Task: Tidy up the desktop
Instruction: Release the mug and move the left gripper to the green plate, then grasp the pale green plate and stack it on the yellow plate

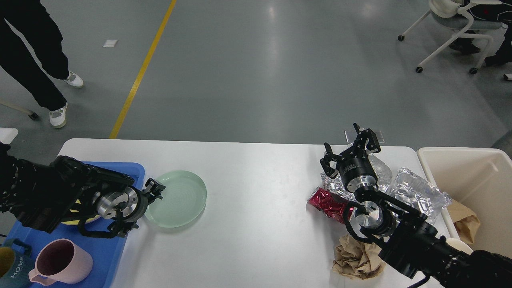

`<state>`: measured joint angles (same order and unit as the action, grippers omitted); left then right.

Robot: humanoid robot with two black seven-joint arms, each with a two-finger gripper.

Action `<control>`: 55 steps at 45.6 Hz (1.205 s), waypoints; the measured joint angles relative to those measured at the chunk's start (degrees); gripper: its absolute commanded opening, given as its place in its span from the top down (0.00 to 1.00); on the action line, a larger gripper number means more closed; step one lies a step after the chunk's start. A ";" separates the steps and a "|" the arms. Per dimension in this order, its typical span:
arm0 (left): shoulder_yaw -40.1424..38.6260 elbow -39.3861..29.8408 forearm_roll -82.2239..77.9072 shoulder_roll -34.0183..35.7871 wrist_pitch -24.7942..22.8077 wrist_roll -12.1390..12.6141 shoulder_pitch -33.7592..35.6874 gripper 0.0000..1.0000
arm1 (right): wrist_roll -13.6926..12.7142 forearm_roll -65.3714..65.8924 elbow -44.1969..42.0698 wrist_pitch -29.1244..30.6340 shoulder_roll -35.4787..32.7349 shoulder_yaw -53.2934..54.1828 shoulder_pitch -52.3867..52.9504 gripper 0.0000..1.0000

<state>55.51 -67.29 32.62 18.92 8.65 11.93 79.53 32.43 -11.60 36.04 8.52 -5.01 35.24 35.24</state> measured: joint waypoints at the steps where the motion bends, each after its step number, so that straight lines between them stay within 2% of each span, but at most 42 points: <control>1: -0.01 0.17 -0.04 -0.17 0.18 0.00 -0.29 0.11 | 0.00 0.00 0.00 0.00 0.00 0.00 0.00 0.00; 10: -1.82 3.08 -0.10 -0.94 2.97 -0.10 -3.96 0.14 | 0.00 0.00 0.00 0.00 0.00 0.00 0.00 0.00; 18: -4.34 5.98 -0.10 -2.14 5.62 -0.24 -7.41 0.20 | 0.00 0.00 0.00 0.00 0.00 0.00 0.00 0.00; 26: -6.36 8.09 -0.10 -3.83 10.31 -0.96 -10.42 0.39 | 0.00 0.00 0.00 0.00 0.00 0.00 0.00 0.00; 34: -8.60 8.22 -0.17 -4.04 11.82 -1.02 -11.27 0.64 | 0.00 0.00 0.00 0.00 0.00 0.00 0.00 0.00; 39: -8.74 8.44 -0.25 -4.18 11.94 -0.91 -11.29 0.71 | 0.00 0.00 0.00 0.00 0.00 0.00 0.00 0.00; 43: -8.74 8.63 -0.28 -4.28 11.98 -0.69 -11.32 0.83 | 0.00 0.00 0.00 0.00 0.00 0.00 0.00 0.00; 47: -8.75 8.67 -0.28 -4.32 11.97 -0.66 -11.36 0.91 | 0.00 0.00 0.00 0.00 0.00 0.00 0.00 0.00; 55: -8.29 8.51 -0.86 -4.28 11.04 -0.77 -11.45 0.99 | 0.00 0.00 0.00 0.00 0.00 0.00 0.00 0.00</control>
<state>47.22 -58.78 31.76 14.64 19.69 11.16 68.09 32.43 -11.60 36.04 8.52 -5.01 35.24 35.24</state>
